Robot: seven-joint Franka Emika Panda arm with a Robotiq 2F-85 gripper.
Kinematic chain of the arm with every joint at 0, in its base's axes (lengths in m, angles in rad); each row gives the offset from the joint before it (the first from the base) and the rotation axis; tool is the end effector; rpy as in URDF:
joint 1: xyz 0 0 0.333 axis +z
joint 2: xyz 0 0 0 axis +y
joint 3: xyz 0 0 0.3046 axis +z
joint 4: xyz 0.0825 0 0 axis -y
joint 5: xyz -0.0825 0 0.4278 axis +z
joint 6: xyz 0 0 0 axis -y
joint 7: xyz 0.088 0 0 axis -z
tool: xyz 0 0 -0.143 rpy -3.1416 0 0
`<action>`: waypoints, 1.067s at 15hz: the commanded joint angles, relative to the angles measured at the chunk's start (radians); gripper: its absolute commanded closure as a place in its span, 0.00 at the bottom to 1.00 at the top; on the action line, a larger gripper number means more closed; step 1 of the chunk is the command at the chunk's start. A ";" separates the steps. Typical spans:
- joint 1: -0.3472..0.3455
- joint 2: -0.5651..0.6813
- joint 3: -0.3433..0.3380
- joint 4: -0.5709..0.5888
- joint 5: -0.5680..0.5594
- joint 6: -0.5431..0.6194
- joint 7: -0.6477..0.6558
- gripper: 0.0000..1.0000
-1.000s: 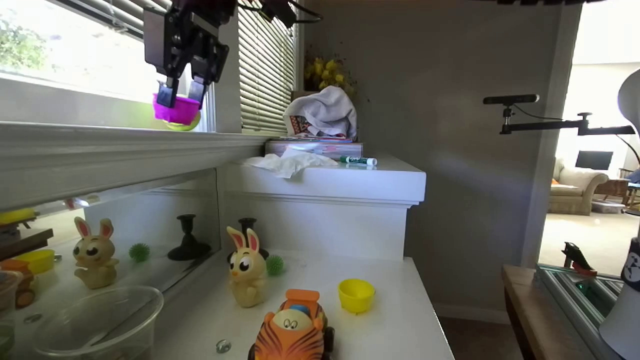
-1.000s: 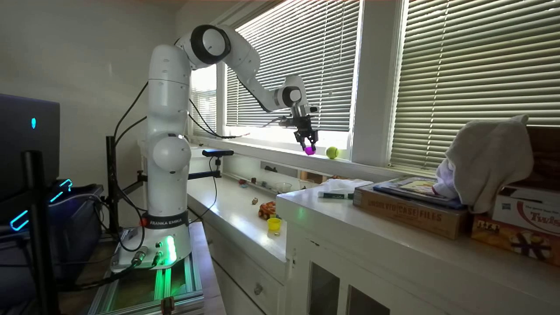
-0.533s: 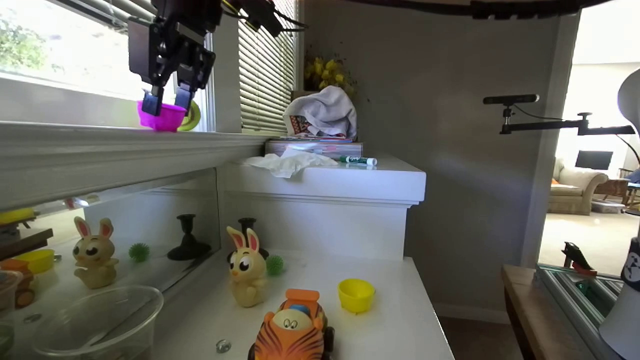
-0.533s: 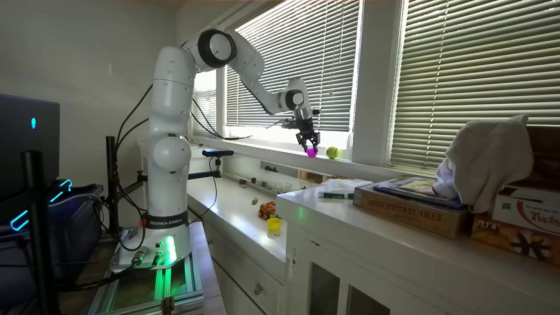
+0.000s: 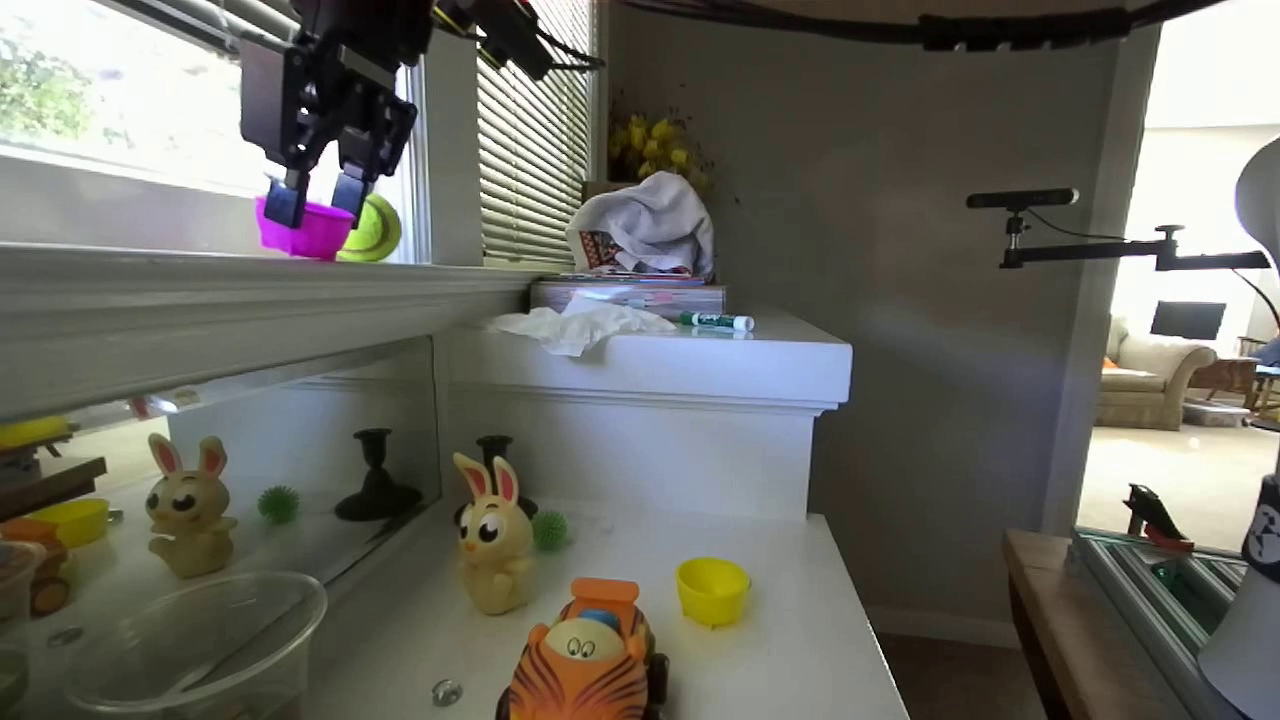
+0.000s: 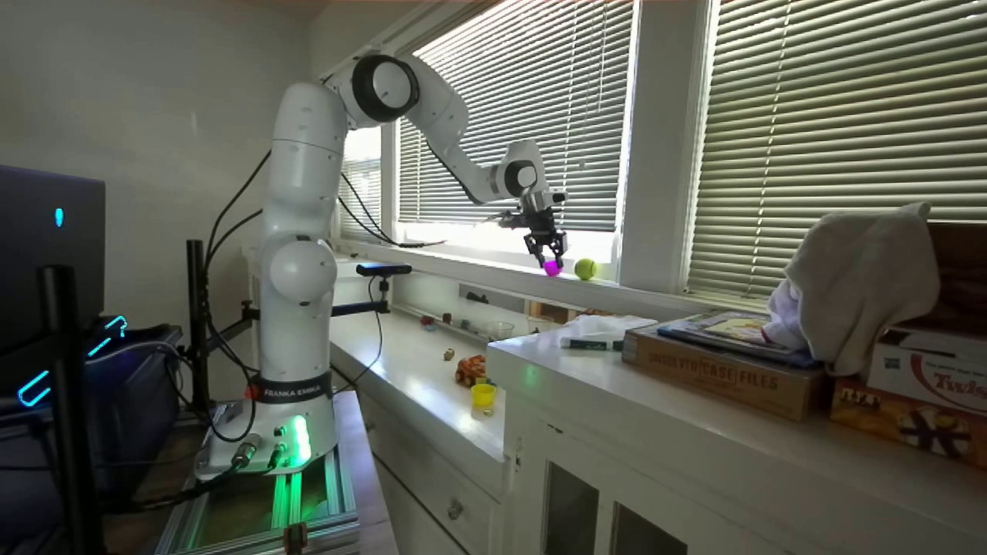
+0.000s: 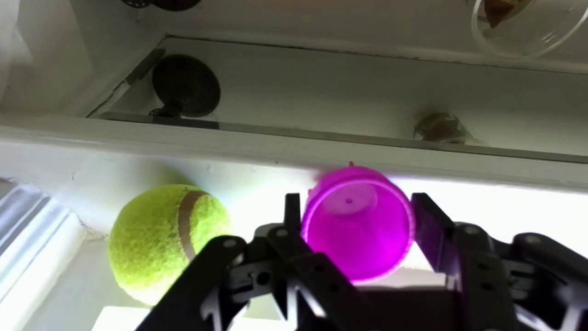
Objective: Put the purple bowl on the window sill
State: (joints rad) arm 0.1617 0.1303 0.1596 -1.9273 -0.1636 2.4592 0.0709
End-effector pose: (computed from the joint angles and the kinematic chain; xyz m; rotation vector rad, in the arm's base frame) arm 0.6423 0.2076 0.4011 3.0011 0.5319 0.6437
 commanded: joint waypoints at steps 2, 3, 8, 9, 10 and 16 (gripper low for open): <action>0.007 0.027 -0.009 0.026 -0.012 0.026 -0.013 0.21; 0.007 0.029 -0.010 0.026 -0.011 0.029 -0.014 0.15; 0.008 0.035 -0.009 0.026 -0.003 0.029 -0.017 0.01; 0.009 0.033 -0.010 0.025 -0.006 0.024 -0.012 0.00; 0.011 0.024 -0.008 0.021 -0.006 0.005 -0.010 0.00; 0.043 -0.084 0.000 -0.044 -0.043 -0.090 0.091 0.00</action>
State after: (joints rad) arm 0.1819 0.1253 0.1579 -1.9297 -0.1760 2.4384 0.0989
